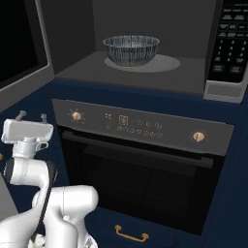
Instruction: Pick the lemon wedge from the sink and place it in the bowl. Then pick the bowl and place it in the microwave. Then close the microwave door and press the start button.
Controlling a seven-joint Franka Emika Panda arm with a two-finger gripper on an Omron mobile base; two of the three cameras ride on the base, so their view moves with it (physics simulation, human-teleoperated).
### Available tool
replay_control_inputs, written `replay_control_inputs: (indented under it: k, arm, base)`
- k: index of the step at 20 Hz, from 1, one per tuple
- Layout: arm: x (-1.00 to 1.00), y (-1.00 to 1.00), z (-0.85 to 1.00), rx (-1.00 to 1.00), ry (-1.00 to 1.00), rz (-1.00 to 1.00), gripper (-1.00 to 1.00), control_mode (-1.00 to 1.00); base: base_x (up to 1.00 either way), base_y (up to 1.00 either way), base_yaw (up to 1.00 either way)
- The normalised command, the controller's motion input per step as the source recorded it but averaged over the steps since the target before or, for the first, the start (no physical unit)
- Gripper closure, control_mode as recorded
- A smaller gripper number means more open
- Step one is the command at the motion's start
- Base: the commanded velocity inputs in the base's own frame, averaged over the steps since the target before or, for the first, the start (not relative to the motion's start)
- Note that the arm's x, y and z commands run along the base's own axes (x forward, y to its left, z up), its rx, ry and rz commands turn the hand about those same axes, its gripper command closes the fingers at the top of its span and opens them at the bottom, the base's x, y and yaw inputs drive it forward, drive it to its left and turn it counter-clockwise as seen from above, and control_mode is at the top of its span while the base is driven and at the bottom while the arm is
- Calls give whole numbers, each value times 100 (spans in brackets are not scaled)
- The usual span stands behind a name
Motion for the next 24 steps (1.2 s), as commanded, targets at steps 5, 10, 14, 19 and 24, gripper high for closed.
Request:
replay_control_inputs:
  k: [5, 10, 14, 19, 24]
  arm:
    - [0, 68, -20, 0, 13, 0, -100, -100]
    - [-5, 72, 7, 5, 2, -5, -100, -100]
    - [-14, 38, 41, 21, 0, -11, -100, -100]
    - [-20, 5, 53, 33, 0, -12, -100, -100]
    - [-40, -3, 45, 36, 0, -3, -100, -100]
  base:
    - [0, 0, 0]
    - [0, 0, 0]
    - [0, 0, 0]
    - [0, 0, 0]
    - [0, 0, 0]
